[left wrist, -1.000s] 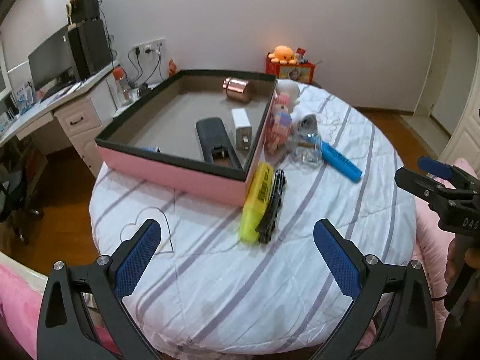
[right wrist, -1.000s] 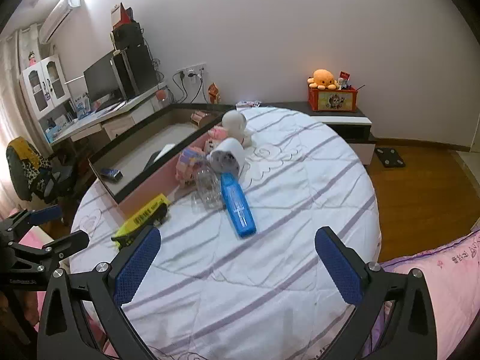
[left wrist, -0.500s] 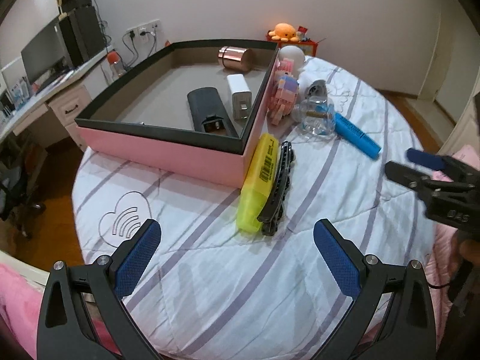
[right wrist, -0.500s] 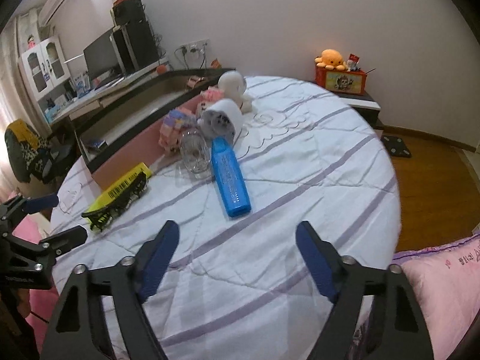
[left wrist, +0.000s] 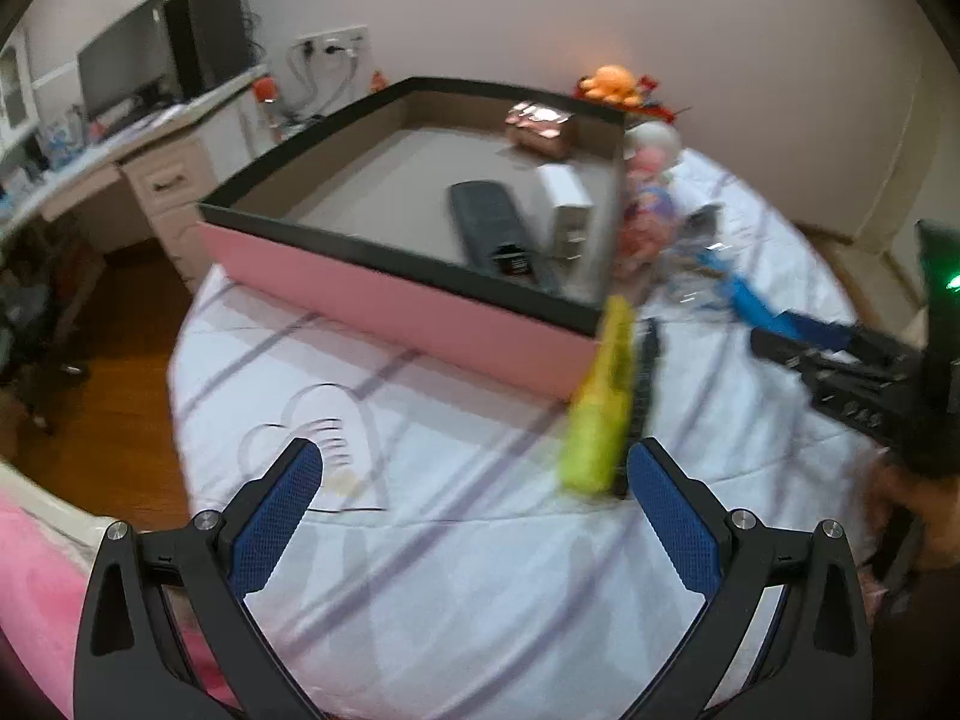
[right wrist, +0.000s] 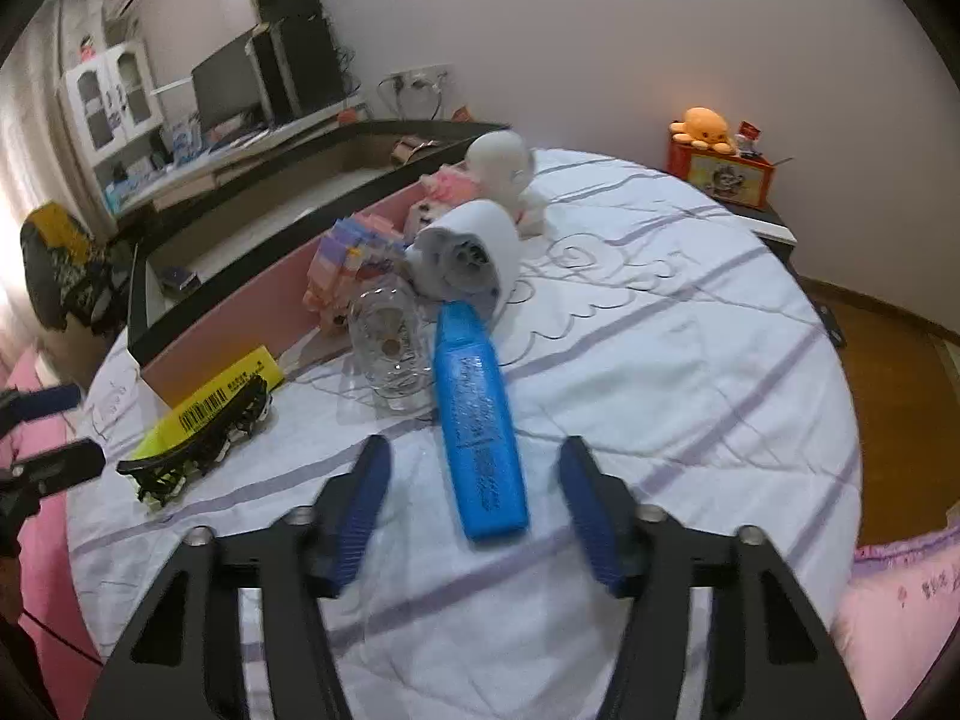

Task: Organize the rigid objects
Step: 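Grasp the blue highlighter with the right gripper, then grasp the yellow highlighter with the left gripper while the right lifts the blue highlighter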

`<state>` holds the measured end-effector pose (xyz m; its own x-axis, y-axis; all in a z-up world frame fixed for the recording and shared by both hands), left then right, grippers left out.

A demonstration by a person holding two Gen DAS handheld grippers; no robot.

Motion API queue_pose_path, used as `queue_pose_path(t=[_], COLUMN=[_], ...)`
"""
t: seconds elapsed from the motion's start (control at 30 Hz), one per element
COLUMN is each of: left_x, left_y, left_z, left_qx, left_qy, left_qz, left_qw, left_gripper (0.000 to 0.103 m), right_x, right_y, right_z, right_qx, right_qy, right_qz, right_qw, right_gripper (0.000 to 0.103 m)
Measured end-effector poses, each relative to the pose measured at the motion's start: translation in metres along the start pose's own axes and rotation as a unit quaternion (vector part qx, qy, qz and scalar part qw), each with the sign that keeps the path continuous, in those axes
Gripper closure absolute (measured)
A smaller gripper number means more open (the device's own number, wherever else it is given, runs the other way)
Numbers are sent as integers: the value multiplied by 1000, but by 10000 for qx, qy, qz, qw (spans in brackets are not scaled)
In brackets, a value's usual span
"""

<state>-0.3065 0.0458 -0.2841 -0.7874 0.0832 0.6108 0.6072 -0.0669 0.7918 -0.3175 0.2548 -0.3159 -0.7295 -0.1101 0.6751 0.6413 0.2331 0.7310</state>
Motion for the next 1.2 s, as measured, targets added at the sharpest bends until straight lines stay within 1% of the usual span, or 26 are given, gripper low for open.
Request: queue_pose_path(t=[0.07, 0.13, 0.23, 0.37, 0.47, 0.57, 0.67, 0.77, 0.8, 0.83, 0.87, 0.9, 0.93, 0.97, 1.0, 1.03, 1.1, 1.13, 1.2], left_x=[-2, -5, -6, -6, -10, -11, -6, 0, 0, 0, 1, 2, 2, 1, 0, -1, -2, -3, -5], left_y=[-6, -14, -16, -20, -29, -35, -39, -39, -40, -42, -42, -41, -39, -37, -35, -33, -32, -30, -28], left_z=[-6, -6, 2, 18, 32, 45, 48, 50, 52, 55, 57, 60, 65, 68, 71, 72, 74, 75, 74], left_qx=[254, 250, 69, -68, 9, 42, -71, -170, -207, -249, -266, -314, -393, -439, -467, -458, -577, -695, -766], left_qy=[-26, -67, -108, -321, -598, -790, -650, -550, -555, -585, -607, -644, -708, -769, -843, -902, -909, -871, -873], left_qz=[-55, -215, -174, -219, -392, -365, -358, -233, -214, -229, -179, -121, -110, -103, -100, -98, -109, -149, -165], left_qw=[9997, 9994, 9998, 9992, 9974, 9962, 9972, 9981, 9980, 9977, 9976, 9974, 9967, 9960, 9953, 9948, 9941, 9937, 9931], left_gripper=[0, 0, 0, 0, 0, 0, 0, 3, 9, 11, 19, 34, 40, 52, 58, 60, 74, 74, 75], right_x=[-1, -2, -7, -16, -23, -28, -32, -33, -32, -32, -31, -31, -31, -29, -29, -28, -25, -24, -22], right_y=[-4, -1, 5, 16, 23, 27, 30, 29, 28, 28, 27, 26, 25, 24, 24, 23, 21, 19, 15], right_z=[-1, -1, 0, 4, 8, 13, 17, 19, 19, 18, 18, 17, 17, 17, 17, 18, 17, 17, 18], right_qx=[-13, -9, 101, 172, 219, 265, 292, 343, 350, 337, 322, 298, 285, 285, 277, 260, 207, 204, 272], right_qy=[84, 120, 118, 24, -67, -133, -181, -211, -235, -242, -237, -221, -218, -238, -245, -244, -211, -220, -282], right_qz=[-65, -74, -122, -153, -169, -182, -167, -124, -105, -91, -77, -59, -44, -32, -22, -25, -41, -33, -10], right_qw=[9999, 9999, 9998, 9997, 9996, 9994, 9993, 9991, 9991, 9991, 9992, 9993, 9993, 9993, 9993, 9994, 9996, 9995, 9992], right_gripper=[65, 78, 78, 78, 78, 78, 78, 77, 77, 77, 77, 77, 77, 77, 77, 77, 76, 73, 72])
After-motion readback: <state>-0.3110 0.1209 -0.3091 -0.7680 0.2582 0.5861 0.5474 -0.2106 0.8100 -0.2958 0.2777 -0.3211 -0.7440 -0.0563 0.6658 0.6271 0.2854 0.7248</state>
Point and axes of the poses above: each gripper's, at about its wrist camera, not at the fingertips, and y roughly against the way its jaws point, z to its right, x to its top, the point moved 8 cm from there along -y, roughly the way its jaws point, and after that the axes turned 1 degree about y, right-handed, at the moved point
